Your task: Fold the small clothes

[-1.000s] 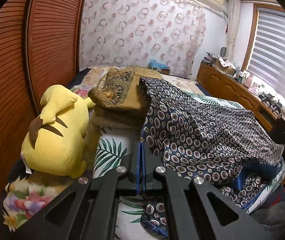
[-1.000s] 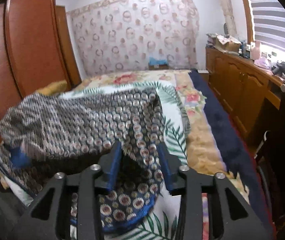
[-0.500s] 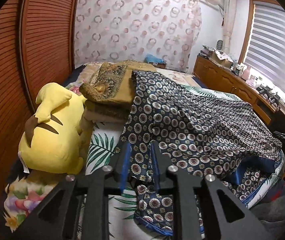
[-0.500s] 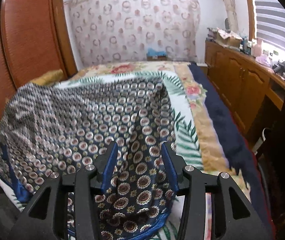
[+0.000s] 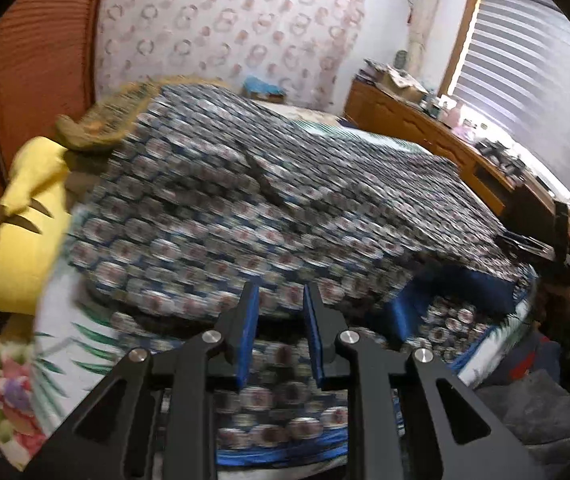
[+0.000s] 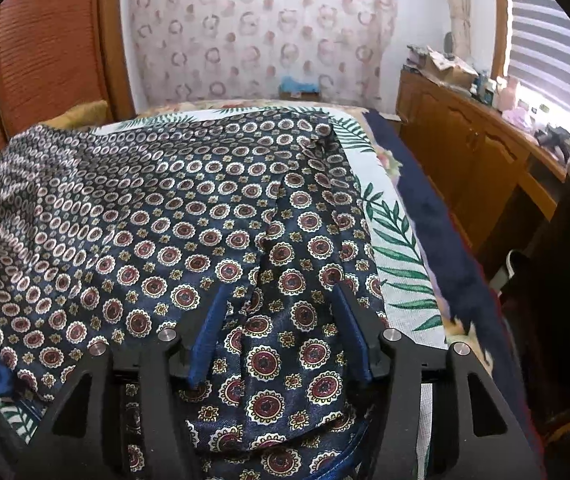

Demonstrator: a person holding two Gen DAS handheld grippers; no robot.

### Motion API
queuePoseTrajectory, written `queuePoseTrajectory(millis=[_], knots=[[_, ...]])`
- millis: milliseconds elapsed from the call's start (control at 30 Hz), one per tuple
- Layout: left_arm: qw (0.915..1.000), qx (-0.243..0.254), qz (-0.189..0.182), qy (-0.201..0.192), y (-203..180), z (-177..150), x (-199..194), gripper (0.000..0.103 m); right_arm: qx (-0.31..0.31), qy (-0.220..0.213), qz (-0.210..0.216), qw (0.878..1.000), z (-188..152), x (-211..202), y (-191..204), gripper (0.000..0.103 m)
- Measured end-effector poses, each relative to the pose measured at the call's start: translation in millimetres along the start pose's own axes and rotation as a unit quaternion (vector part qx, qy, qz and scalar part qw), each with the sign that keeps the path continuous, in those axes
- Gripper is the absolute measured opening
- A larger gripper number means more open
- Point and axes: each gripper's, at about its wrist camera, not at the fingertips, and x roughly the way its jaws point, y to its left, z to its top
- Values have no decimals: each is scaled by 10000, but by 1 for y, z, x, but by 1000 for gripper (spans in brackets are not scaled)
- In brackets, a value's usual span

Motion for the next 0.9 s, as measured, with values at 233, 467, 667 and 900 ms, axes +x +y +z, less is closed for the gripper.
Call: queuePoseTrajectory(millis=[233,467,667,900], knots=[[9987,146,-405,282,-30,-6,13,20,39,-12,5,10000,1,0,-2,56],[9959,281,-640,580,-48,-16,24,20,41,-15,18,10000,2,1,-1,56],[9966,301,-520,555,-57,-10,31,20,43,-15,18,10000,2,1,-1,56],[9950,246,-859,450,-54,-11,30,0,43,-15,22,10000,2,1,-1,56]])
